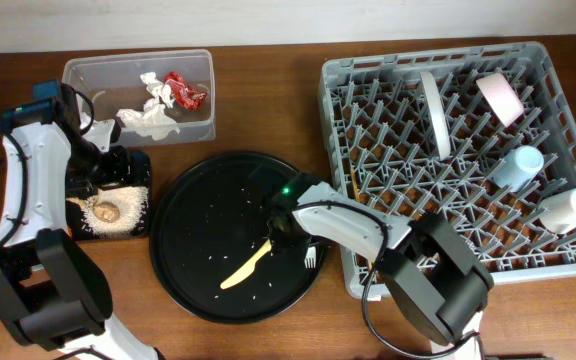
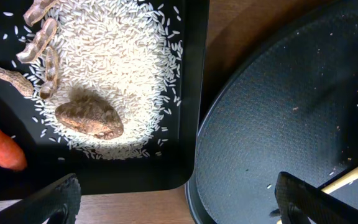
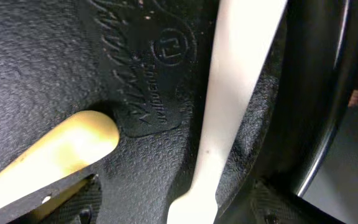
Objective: Sort waste into correct bins and load items into the dishwasher rack
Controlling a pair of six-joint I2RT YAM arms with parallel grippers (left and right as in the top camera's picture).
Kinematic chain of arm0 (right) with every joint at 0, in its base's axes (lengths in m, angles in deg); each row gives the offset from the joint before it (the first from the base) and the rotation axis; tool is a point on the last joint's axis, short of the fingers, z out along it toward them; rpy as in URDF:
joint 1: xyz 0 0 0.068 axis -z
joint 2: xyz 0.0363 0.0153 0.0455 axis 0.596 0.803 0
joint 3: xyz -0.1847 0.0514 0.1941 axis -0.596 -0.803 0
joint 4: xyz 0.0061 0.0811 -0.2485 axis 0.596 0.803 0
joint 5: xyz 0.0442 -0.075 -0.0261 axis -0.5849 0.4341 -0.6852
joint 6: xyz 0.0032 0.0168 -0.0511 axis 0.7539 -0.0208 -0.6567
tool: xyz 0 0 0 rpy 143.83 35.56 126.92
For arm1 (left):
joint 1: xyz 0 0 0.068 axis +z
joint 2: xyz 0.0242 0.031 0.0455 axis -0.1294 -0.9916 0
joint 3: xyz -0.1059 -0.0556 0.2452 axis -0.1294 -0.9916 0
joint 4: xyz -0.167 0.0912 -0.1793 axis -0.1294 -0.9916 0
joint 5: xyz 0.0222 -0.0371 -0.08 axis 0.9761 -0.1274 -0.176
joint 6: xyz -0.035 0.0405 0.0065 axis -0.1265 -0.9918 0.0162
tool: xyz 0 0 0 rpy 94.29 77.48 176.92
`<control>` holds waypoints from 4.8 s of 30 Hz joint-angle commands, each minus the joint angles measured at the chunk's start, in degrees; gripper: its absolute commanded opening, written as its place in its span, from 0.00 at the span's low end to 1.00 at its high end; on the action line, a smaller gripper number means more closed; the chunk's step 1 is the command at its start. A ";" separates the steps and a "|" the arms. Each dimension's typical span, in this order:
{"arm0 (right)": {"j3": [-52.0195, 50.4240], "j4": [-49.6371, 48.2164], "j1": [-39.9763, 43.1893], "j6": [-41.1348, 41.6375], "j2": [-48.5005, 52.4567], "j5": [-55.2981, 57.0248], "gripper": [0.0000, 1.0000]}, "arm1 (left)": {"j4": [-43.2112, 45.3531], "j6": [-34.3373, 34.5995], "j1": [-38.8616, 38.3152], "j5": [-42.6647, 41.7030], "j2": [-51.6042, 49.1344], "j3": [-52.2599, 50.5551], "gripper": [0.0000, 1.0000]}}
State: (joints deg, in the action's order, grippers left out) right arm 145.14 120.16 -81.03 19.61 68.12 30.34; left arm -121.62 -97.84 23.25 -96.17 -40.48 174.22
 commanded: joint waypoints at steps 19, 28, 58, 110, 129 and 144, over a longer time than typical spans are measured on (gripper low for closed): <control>0.87 -0.33 5.46 1.97 3.63 -0.61 0.30 | -0.98 0.50 -0.07 -0.61 0.96 0.63 0.99; 0.94 1.68 5.49 1.95 1.62 -0.59 0.10 | -1.14 0.50 -0.07 -0.59 0.96 0.63 0.99; 2.95 9.88 20.04 -14.21 -18.62 -4.59 0.49 | -1.14 0.50 -0.07 -0.61 0.96 0.63 0.99; 10.19 2.21 2.01 5.27 3.06 -7.61 0.36 | -0.94 0.50 -0.07 -0.63 0.96 0.63 0.99; 1.25 -2.29 -1.99 17.79 4.70 -12.90 0.04 | -1.11 0.50 -0.07 -0.63 0.96 0.63 0.99; 23.85 22.45 17.57 -13.49 -10.21 -4.28 0.05 | -0.74 0.50 -0.07 -0.63 0.96 0.63 0.99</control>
State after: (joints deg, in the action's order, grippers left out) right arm 168.59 142.39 -64.85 10.94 58.35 28.22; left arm -122.47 -97.82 23.25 -96.17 -40.48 174.22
